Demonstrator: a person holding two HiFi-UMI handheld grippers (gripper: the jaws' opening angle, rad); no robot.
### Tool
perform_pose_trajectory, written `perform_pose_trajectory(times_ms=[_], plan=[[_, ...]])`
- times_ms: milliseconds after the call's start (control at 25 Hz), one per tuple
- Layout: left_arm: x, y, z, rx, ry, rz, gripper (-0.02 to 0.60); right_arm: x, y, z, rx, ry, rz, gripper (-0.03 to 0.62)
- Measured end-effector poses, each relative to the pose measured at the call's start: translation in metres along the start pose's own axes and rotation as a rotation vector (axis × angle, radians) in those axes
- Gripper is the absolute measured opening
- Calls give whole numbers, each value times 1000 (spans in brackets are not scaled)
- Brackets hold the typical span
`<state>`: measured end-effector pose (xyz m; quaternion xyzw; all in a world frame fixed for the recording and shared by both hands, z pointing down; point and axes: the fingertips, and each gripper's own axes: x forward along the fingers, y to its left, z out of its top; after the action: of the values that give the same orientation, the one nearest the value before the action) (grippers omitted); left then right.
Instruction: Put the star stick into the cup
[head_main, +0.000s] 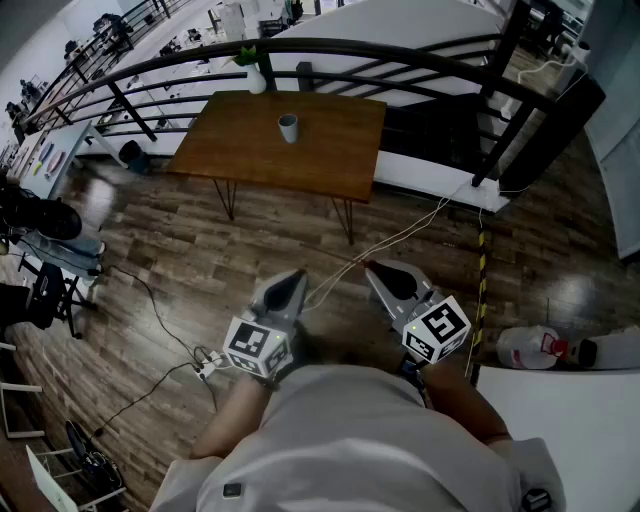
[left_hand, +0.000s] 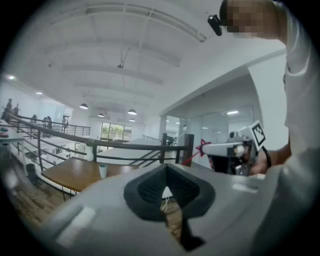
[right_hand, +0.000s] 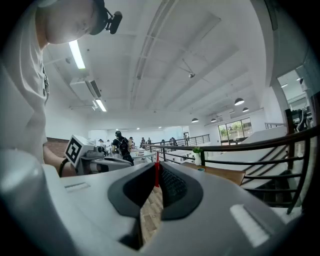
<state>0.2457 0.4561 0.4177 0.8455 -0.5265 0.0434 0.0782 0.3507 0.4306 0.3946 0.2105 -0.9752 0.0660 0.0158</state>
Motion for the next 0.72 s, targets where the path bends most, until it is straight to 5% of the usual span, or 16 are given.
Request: perform_pose_trajectory(times_ms=[720], plan=[[12,4,1,0,4,-28,3,7,-14,-5,5,-2,-11,25]])
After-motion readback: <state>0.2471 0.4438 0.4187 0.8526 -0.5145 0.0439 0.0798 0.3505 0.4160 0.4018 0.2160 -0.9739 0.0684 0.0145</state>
